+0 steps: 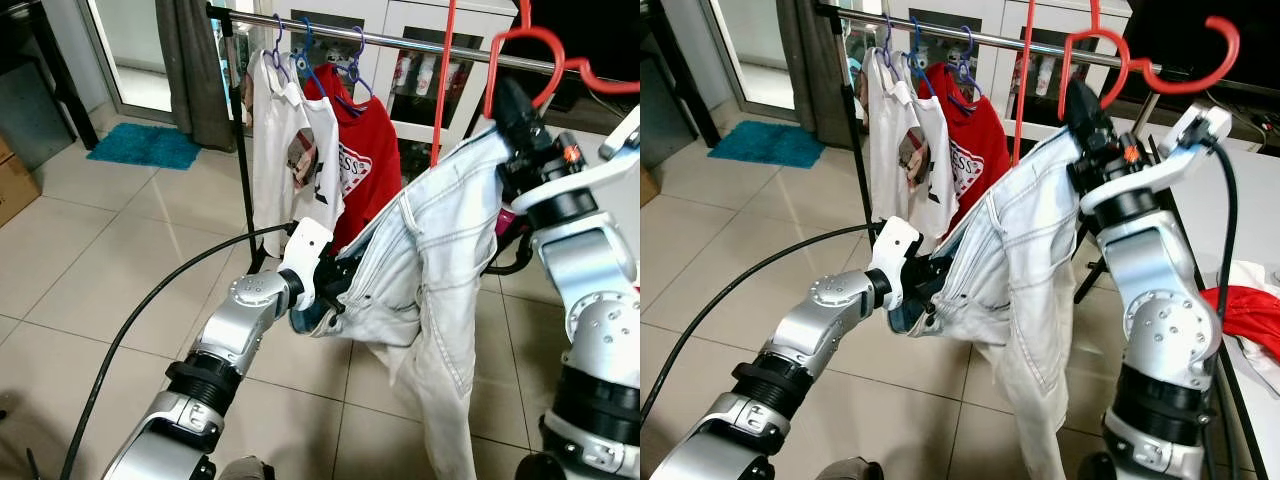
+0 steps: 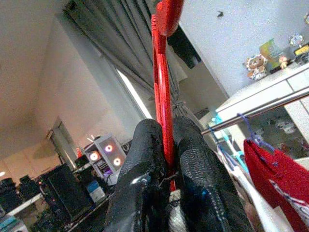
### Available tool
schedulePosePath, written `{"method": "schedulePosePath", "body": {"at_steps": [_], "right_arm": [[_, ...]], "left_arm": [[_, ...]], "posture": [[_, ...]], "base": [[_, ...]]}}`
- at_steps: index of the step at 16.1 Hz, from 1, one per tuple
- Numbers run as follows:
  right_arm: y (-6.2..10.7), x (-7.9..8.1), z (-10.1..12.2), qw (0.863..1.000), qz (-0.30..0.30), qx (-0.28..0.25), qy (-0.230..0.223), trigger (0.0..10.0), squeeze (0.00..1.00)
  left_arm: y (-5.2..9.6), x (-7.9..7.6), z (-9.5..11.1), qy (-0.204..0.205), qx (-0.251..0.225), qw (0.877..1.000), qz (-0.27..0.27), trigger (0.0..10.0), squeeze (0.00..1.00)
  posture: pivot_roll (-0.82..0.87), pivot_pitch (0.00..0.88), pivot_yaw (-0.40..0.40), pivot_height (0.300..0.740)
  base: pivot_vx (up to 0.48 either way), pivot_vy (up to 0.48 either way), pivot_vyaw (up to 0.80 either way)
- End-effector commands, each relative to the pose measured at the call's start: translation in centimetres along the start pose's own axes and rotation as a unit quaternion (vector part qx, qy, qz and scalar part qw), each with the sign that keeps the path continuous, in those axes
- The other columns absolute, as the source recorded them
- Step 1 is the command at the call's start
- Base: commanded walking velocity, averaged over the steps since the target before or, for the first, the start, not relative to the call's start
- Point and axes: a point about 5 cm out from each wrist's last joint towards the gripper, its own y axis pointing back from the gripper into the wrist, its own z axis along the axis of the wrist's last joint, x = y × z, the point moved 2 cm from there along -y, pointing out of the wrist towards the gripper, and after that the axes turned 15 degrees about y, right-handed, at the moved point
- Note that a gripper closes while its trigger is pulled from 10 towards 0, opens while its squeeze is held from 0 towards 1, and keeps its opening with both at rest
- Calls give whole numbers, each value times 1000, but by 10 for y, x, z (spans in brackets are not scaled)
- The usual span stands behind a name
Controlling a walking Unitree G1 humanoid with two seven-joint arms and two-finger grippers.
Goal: Hang hanger
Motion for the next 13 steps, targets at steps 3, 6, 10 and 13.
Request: {"method": "schedulePosePath", "body": {"at_steps": [3,6,10,13], "right_arm": [[0,-2,15,995,25,17,96,0,0],[23,2,-34,941,122,217,231,0,0],[44,-11,-48,885,169,311,302,0,0],[56,-22,-51,833,209,360,364,0,0]], "left_arm": [[17,25,-6,3,4,999,46,0,0],[35,53,32,0,-66,993,94,0,0],[78,98,77,-28,-124,975,182,0,0],[93,111,79,-29,-123,971,205,0,0]], "posture": [[-74,0,-29,740],[-67,0,-37,740],[-62,0,-39,740],[-63,0,-48,740]], "base": [[0,0,0],[0,0,0],[0,0,0],[0,0,0]]}}
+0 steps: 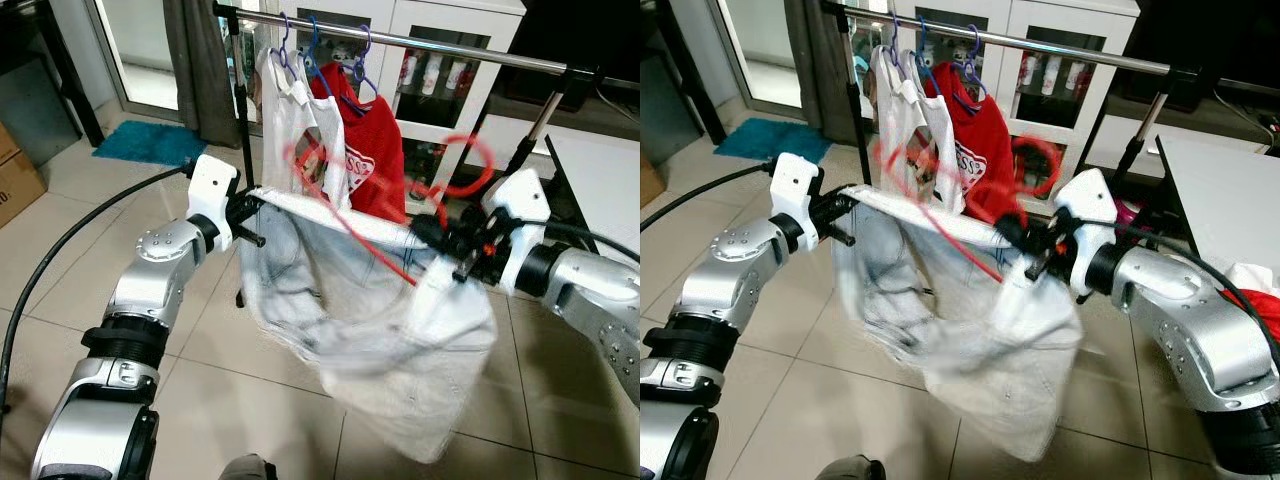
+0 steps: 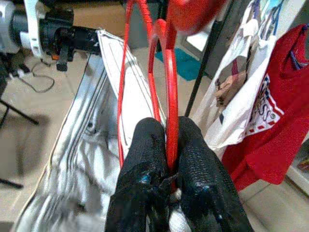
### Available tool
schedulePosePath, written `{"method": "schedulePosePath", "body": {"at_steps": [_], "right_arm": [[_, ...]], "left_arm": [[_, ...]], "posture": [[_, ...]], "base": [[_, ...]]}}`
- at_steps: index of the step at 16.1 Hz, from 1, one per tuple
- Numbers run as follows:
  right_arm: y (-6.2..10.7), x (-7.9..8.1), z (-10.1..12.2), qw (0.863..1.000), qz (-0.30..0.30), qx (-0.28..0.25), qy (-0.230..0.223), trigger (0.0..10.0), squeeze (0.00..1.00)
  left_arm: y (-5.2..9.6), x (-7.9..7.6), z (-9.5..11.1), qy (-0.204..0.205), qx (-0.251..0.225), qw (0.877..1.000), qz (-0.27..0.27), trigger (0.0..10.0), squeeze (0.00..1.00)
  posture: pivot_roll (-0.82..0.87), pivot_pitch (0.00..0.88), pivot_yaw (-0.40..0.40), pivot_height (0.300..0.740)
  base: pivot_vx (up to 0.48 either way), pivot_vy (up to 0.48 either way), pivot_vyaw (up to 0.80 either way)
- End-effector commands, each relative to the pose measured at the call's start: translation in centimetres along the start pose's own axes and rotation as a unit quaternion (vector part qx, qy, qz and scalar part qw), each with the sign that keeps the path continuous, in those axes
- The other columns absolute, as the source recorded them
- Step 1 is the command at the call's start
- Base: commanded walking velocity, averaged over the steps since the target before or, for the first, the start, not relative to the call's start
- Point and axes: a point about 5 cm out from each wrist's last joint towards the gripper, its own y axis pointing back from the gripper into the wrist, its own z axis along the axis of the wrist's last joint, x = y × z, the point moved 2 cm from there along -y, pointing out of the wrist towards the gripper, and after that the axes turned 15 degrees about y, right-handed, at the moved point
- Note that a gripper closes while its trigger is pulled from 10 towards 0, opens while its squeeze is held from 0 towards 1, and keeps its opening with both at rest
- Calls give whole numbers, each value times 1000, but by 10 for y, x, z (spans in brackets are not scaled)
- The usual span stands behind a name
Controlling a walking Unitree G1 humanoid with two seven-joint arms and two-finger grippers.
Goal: Hang hanger
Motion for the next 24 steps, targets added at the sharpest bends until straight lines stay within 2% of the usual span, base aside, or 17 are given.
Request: {"method": "schedulePosePath", "body": {"at_steps": [1,2,3,5,6,7,11,14,18,20,24], "right_arm": [[15,-18,-15,997,-33,58,24,0,0],[15,-20,-12,998,-33,55,26,0,0],[15,-22,-9,998,-33,50,29,0,0],[14,-23,-8,998,-27,51,38,0,0],[14,-23,-7,997,-20,54,49,0,0],[15,-24,-7,997,-16,56,55,0,0],[17,-31,-2,996,-12,57,69,0,0],[17,-32,-2,996,-7,59,72,0,0],[11,-32,1,998,-21,36,37,0,0],[8,-33,3,999,-37,16,2,0,0],[10,-33,-5,998,-56,36,-2,0,0]], "left_arm": [[17,31,11,1,-17,998,62,0,0],[15,24,7,5,-16,999,47,6118,0],[12,16,3,9,-16,999,34,10000,0],[10,14,1,16,-18,999,44,10000,0],[9,14,1,22,-19,999,43,10000,322],[11,14,0,28,-17,999,35,10000,1000],[23,14,-11,31,6,999,-1,10000,1000],[34,11,-18,18,16,999,-37,10000,1000],[38,-19,-11,35,-6,989,-142,10000,1000],[41,-44,-11,63,-4,972,-224,10000,1000],[43,-60,-12,55,15,961,-269,10000,1000]], "posture": [[-64,0,-51,740],[-65,0,-54,740],[-66,0,-56,740],[-70,0,-59,740],[-76,0,-63,740],[-76,0,-63,740],[-83,0,-66,740],[-82,0,-71,740],[-72,0,-74,740],[-73,0,-60,740],[-76,0,-51,740]], "base": [[0,0,0],[0,0,0],[0,0,0],[0,0,0],[0,0,0],[0,0,0],[0,0,0],[0,0,0],[0,0,0],[0,0,0],[0,0,0]]}}
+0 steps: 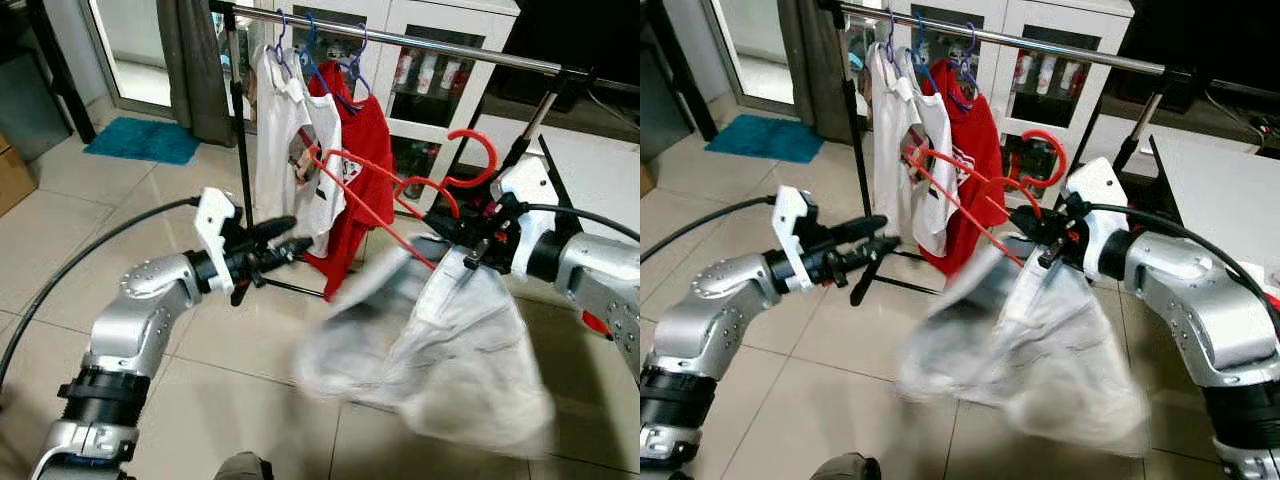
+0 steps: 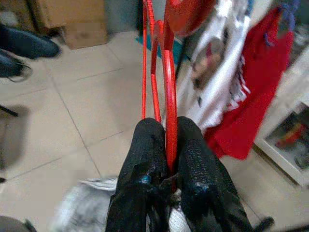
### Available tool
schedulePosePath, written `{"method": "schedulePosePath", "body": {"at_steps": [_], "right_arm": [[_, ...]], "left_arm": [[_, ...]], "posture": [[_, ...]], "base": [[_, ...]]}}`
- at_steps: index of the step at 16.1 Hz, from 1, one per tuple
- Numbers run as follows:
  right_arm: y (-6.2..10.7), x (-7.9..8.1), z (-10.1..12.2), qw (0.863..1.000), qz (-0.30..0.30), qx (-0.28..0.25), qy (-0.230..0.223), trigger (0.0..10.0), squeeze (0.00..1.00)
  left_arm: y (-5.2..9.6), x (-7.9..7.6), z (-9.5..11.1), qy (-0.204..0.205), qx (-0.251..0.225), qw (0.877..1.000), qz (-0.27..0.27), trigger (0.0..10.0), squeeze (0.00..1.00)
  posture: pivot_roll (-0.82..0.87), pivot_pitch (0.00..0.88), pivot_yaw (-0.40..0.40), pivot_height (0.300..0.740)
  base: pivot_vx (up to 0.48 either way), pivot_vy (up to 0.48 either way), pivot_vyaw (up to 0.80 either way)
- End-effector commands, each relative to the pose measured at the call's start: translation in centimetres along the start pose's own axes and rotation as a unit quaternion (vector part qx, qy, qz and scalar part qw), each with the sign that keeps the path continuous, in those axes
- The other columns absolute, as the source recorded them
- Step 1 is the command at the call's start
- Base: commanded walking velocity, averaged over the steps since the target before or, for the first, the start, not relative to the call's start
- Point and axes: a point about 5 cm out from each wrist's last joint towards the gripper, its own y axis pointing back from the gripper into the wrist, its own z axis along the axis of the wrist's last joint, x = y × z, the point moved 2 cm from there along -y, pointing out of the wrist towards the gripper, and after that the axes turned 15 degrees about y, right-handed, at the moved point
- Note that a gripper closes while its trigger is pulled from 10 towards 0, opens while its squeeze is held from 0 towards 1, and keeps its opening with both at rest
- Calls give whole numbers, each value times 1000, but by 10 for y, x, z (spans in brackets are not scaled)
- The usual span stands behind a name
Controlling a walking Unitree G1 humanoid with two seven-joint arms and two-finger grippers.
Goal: Hang hanger
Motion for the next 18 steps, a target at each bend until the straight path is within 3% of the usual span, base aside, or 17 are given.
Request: {"method": "schedulePosePath", "body": {"at_steps": [1,5,8,10,12,13,15,16,18], "right_arm": [[7,-11,5,1000,-28,-4,11,0,0],[7,-10,-1,998,-14,33,55,0,0],[6,-7,-7,988,29,77,134,0,0],[5,-2,-7,979,65,88,169,0,0],[5,1,-5,972,95,91,195,0,0],[4,3,-3,962,123,95,223,0,0],[5,4,-2,955,136,102,242,0,0],[6,7,1,947,157,102,263,0,0],[6,9,6,940,171,99,279,0,0]], "left_arm": [[-1,-8,10,-13,-2,1000,-24,10000,1000],[-1,-29,43,-64,-10,995,-75,10000,1000],[-4,-49,87,-147,-26,983,-111,10000,1000],[-2,-49,96,-165,-6,978,-130,10000,1000],[1,-40,91,-180,46,973,-133,10000,1000],[7,-28,73,-191,131,963,-139,10000,0],[11,-22,62,-206,174,953,-139,10000,0],[9,-13,55,-233,200,943,-129,10000,0],[0,-11,56,-258,200,936,-133,10000,0]], "posture": [[-78,0,-41,740],[-71,0,-45,740],[-52,0,-59,740],[-44,0,-66,740],[-41,0,-66,740],[-40,0,-66,740],[-40,0,-66,740],[-38,0,-66,740],[-39,0,-65,740]], "base": [[0,0,0],[0,0,0],[0,0,0],[0,0,0],[0,0,0],[0,0,0],[0,0,0],[0,0,0],[0,0,0]]}}
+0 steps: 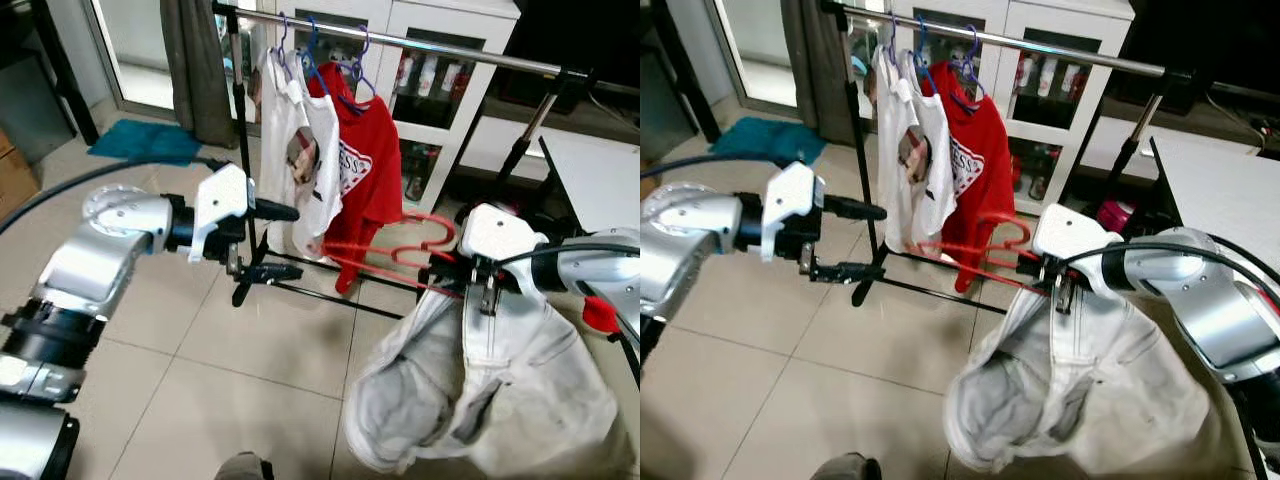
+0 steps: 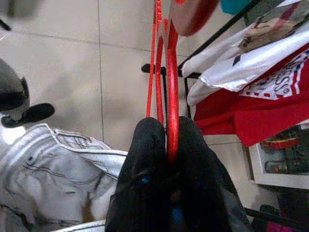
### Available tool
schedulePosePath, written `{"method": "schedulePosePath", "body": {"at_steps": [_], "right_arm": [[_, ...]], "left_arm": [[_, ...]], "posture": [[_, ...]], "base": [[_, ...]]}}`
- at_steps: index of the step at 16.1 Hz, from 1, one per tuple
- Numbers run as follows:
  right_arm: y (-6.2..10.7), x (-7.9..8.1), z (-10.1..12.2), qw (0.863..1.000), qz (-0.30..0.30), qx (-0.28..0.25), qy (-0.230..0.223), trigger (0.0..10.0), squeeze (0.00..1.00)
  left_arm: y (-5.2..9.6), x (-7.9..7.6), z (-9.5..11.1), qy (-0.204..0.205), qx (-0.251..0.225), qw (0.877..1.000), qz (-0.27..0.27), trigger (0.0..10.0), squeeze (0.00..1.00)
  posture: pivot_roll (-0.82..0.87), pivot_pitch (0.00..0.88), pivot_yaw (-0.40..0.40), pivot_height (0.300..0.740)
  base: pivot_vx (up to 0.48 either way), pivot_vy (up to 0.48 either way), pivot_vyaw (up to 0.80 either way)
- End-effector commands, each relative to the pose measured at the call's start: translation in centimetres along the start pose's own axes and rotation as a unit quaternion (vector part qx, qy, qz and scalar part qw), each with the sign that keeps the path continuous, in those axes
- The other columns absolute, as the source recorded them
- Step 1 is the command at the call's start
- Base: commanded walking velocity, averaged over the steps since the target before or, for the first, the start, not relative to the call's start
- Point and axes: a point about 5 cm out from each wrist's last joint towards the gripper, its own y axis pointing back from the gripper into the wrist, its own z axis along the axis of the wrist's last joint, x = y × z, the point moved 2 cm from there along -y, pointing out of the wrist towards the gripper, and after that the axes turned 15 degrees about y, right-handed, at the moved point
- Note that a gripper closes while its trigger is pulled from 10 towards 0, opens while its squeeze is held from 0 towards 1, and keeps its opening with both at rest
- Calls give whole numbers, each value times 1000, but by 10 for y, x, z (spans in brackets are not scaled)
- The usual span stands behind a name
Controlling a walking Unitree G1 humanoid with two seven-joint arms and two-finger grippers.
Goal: Hang hanger
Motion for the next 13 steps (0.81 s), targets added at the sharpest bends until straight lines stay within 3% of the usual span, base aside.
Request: {"method": "schedulePosePath", "body": {"at_steps": [1,4,6,11,12,13], "right_arm": [[7,-11,11,999,-6,1,45,0,0],[5,-8,17,998,11,-7,60,0,0],[4,-7,22,997,23,-15,71,0,0],[1,-4,32,995,39,-29,85,0,0],[1,-4,33,995,41,-30,87,0,0],[0,-4,33,995,41,-30,88,0,0]], "left_arm": [[-11,-2,16,-34,-20,999,-22,10000,0],[-27,-3,21,-56,-43,997,-32,10000,0],[-42,-3,21,-55,-58,996,-46,10000,0],[-62,-4,24,-58,-74,994,-64,10000,0],[-66,-6,23,-55,-75,993,-74,6039,0],[-71,-8,22,-52,-75,993,-79,4353,0]], "posture": [[-42,0,-63,740],[-48,0,-56,740],[-52,0,-54,740],[-57,0,-54,740],[-57,0,-54,740],[-58,0,-54,740]], "base": [[0,0,0],[0,0,0],[0,0,0],[0,0,0],[0,0,0],[0,0,0]]}}
